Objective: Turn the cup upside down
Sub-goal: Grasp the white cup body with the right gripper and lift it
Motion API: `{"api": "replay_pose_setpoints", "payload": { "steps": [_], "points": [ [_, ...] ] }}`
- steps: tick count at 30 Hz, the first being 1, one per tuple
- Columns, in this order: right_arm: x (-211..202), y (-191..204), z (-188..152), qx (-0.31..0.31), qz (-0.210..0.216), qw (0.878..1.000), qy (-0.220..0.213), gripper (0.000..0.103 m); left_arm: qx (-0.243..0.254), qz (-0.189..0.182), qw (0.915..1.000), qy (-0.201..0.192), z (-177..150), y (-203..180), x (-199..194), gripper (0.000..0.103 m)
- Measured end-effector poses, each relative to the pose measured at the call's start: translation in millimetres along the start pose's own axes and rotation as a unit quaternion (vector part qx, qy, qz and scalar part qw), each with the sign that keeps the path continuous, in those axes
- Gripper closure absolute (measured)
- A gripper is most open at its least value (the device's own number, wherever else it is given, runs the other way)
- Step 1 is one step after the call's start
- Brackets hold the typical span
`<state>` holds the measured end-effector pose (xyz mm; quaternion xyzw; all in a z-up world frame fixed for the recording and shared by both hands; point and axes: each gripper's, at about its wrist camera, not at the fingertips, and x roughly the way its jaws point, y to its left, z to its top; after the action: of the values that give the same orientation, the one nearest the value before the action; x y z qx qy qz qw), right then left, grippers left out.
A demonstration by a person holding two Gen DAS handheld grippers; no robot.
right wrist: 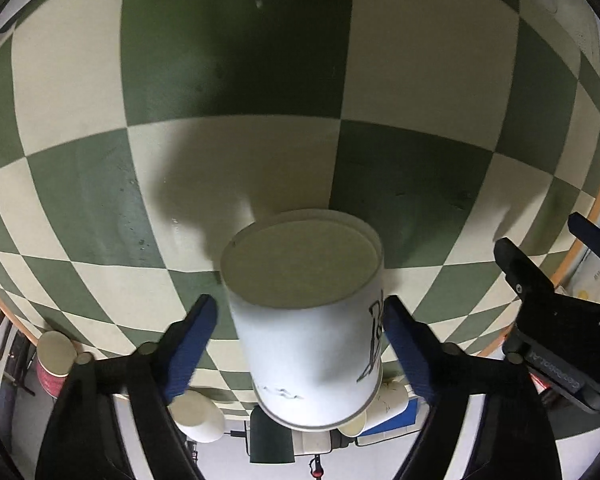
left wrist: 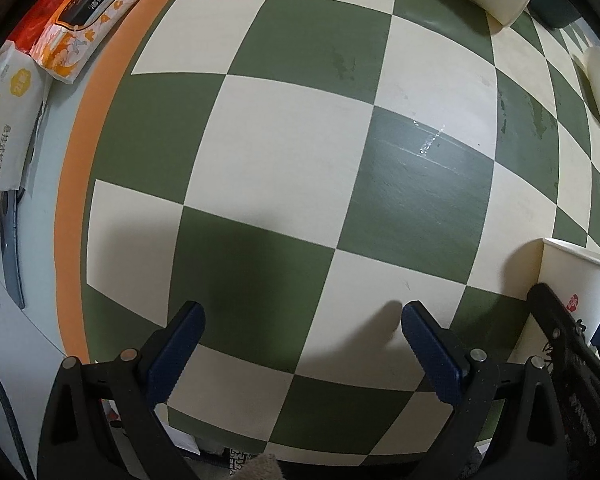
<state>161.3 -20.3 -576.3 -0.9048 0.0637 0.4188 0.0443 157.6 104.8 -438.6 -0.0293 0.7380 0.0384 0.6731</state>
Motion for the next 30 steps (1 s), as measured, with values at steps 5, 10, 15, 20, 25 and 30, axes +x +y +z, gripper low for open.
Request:
{"api": "replay_pose_setpoints", "payload": {
  "steps": [5, 10, 15, 20, 25, 30],
  "points": [
    [13.9, -4.7, -18.3, 0.015, 0.015, 1.000, -0.004, 0.037, -0.003, 0.000, 1.0000, 0.001, 3.5, 3.6, -1.1, 0.002],
    [22.0, -16.6, -39.0, 0.058, 0.032, 0.998, -0.015, 0.038, -0.003, 0.003, 1.0000, -0.001, 10.8, 7.0, -3.5, 0.002],
    [26.9, -34.6, -60.7, 0.117, 0.060, 0.991, -0.022, 0.038, 0.002, 0.008, 0.9999, -0.007, 11.9, 1.7, -9.6, 0.002],
    [44.5, -54.6, -99.4, 0.204, 0.102, 0.973, -0.021, 0.039, 0.005, 0.009, 0.9999, -0.012, 16.0, 4.1, -17.1, 0.002],
    [57.0, -78.7, -129.9, 0.318, 0.173, 0.932, -0.025, 0.039, 0.006, 0.012, 0.9998, -0.016, 16.1, 5.0, -23.4, 0.002],
    [66.7, -92.0, -143.9, 0.409, 0.231, 0.882, -0.031, 0.039, 0.010, 0.013, 0.9996, -0.021, 22.9, 5.4, -30.5, 0.002]
  ]
}}
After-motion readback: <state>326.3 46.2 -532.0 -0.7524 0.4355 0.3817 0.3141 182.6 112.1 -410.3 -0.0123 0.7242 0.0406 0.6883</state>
